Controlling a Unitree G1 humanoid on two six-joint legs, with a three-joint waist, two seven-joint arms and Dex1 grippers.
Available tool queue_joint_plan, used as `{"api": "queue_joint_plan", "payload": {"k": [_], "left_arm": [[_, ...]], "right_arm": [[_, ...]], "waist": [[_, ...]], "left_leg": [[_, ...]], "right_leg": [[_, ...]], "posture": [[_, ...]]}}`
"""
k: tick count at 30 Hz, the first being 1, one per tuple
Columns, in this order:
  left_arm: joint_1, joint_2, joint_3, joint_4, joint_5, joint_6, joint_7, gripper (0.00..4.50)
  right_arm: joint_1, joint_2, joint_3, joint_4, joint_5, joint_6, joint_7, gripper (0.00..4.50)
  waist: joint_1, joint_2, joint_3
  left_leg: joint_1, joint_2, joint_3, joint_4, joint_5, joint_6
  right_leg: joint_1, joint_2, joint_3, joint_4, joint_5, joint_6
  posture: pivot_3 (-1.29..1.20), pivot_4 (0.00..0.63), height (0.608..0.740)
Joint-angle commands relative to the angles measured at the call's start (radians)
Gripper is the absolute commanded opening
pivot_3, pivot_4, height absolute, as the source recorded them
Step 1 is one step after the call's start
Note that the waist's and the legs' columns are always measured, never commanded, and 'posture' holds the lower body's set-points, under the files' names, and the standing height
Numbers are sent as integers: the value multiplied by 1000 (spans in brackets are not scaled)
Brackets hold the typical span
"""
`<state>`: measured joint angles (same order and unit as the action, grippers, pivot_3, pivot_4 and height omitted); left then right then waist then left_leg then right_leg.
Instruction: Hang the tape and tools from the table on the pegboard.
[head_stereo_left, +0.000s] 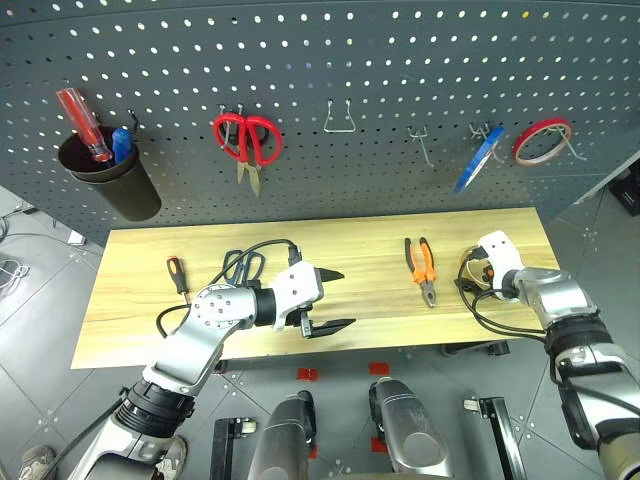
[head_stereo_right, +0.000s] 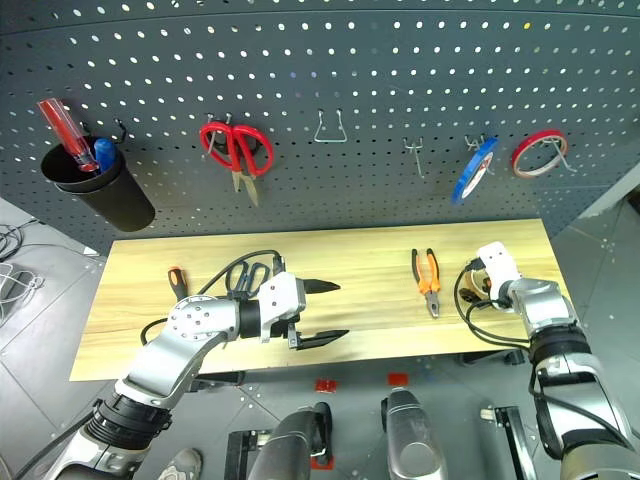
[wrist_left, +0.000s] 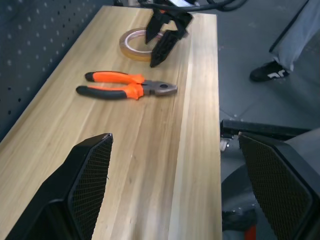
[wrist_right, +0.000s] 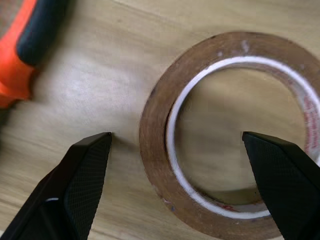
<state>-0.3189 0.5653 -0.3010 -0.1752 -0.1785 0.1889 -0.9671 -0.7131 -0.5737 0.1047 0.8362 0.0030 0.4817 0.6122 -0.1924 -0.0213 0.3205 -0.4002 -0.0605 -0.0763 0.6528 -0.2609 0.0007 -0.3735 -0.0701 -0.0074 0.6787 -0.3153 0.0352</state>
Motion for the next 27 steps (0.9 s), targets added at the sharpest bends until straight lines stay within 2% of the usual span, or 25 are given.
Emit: {"api": "queue_joint_plan", "payload": {"k": [1, 10, 12, 13, 15, 18, 22, 24, 27], "left_arm": [[-19, -22, -23, -5, 12, -31, -15, 4248], [-18, -49, -43, 2, 42, -64, -12, 4248], [-8, -53, -36, -6, 47, -75, 5, 4248], [-6, -56, -34, -6, 50, -79, 11, 4248], [10, -64, -3, -14, 54, -87, 51, 4248], [57, -75, 72, -44, 13, -75, 108, 4248], [122, -75, 140, -87, -10, -63, 153, 4248], [154, -86, 198, -104, -45, -38, 190, 4248], [191, -95, 249, -165, -126, 24, 202, 4248]], "right_arm": [[-50, 1, 43, 128, -57, -40, 48, 3899], [-87, 30, 83, 223, -125, -104, 45, 905], [-66, 24, 59, 174, -114, -101, 20, 452], [-58, 20, 51, 156, -111, -101, 14, 454], [10, -10, 28, -4, -105, -96, 0, 454], [204, -33, -62, -422, -75, 14, -54, 454], [457, 24, -132, -928, -73, 150, -141, 454], [590, 75, -105, -1163, -133, 100, -228, 454], [689, 127, -31, -1354, -234, -14, -332, 454]], "waist": [[-3, 0, 0], [-4, 0, -1], [-4, 0, -1], [-4, 0, -1], [-2, 0, -1], [2, 2, -3], [-4, 5, -4], [-6, 5, -4], [-4, 5, -4]], "left_leg": [[0, 0, 0, 1, 0, 0], [0, 0, 0, 11, 0, 1], [0, 0, 0, 12, 0, 1], [0, 0, 0, 12, 1, 1], [0, 0, 0, 11, 1, 1], [-3, 0, -1, 11, 1, 1], [-18, 1, 0, 11, 3, -3], [-17, 1, 2, 11, 3, -2], [-16, 2, 1, 11, 1, 1]], "right_leg": [[0, 0, 0, 0, 0, 0], [3, 1, 2, 1, 6, 7], [3, 1, 3, 1, 8, 8], [3, 1, 3, 1, 8, 8], [2, 1, 3, 1, 8, 8], [-1, 1, 2, 2, 8, 8], [-15, 2, 2, 3, 8, 8], [-16, 2, 4, 3, 8, 8], [-16, 3, 5, 4, 9, 8]], "posture": [[-364, 338, 740], [-362, 305, 740], [-361, 301, 740], [-359, 297, 740], [-362, 294, 740], [-365, 293, 740], [-365, 293, 740], [-364, 293, 740], [-363, 294, 740]]}}
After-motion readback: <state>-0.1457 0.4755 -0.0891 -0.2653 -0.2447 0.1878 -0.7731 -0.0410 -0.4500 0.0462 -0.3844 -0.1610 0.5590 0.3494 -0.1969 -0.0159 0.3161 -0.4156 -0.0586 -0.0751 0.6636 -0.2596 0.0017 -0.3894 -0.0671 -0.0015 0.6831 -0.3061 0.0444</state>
